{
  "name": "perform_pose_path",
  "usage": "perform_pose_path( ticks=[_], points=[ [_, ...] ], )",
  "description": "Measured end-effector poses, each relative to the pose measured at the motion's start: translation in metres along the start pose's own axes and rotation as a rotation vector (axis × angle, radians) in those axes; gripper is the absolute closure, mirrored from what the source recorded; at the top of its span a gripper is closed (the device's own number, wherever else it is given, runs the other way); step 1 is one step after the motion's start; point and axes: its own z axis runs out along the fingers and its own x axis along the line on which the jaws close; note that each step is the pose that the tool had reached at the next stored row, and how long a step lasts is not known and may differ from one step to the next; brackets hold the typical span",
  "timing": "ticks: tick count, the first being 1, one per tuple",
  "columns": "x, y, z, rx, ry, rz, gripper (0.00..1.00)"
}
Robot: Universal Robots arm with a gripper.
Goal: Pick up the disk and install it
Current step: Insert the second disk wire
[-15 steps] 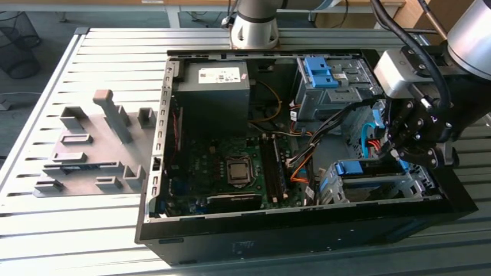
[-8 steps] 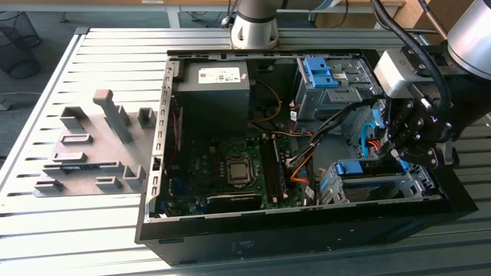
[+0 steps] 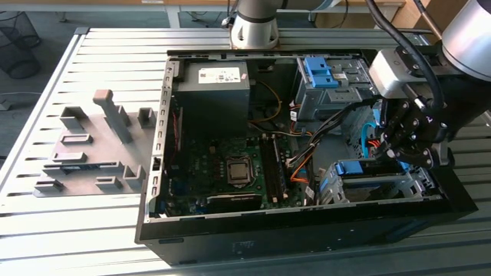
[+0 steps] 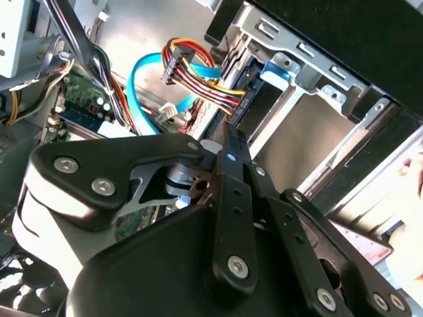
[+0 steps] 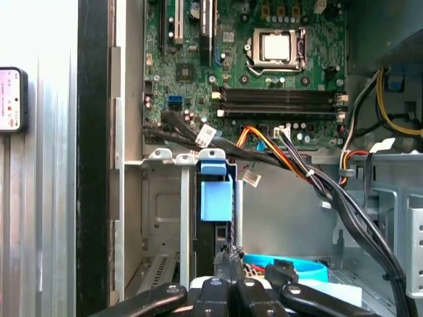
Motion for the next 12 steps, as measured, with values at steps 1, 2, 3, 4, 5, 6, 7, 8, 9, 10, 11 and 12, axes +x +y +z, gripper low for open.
perform_pose_path(
  ticks=[1, 2, 3, 4, 5, 6, 7, 8, 9, 10, 11, 12],
  points=[
    [0.0000, 0.0002, 0.0000, 0.0000, 0.0001, 0.000, 0.89],
    [-0.0001, 0.0006, -0.0004, 0.0000, 0.0002, 0.000, 0.89],
    [-0.0002, 0.0012, -0.0023, 0.0000, 0.0005, 0.000, 0.89],
    [-0.0003, 0.0014, -0.0053, 0.0000, 0.0002, 0.000, 0.89],
    [-0.0004, 0.0015, -0.0090, 0.0000, 0.0000, 0.000, 0.89],
    [-0.0006, 0.0016, -0.0138, 0.0000, 0.0000, 0.000, 0.89],
    [-0.0007, 0.0017, -0.0182, 0.0000, 0.0001, 0.000, 0.89],
    [-0.0009, 0.0018, -0.0227, 0.0000, 0.0000, 0.000, 0.89],
    [-0.0011, 0.0018, -0.0271, 0.0000, -0.0001, 0.000, 0.89],
    [-0.0013, 0.0019, -0.0318, 0.0000, 0.0003, 0.000, 0.89],
    [-0.0015, 0.0022, -0.0361, 0.0000, 0.0002, 0.000, 0.89],
    [-0.0017, 0.0029, -0.0395, 0.0000, 0.0001, 0.000, 0.89]
  ],
)
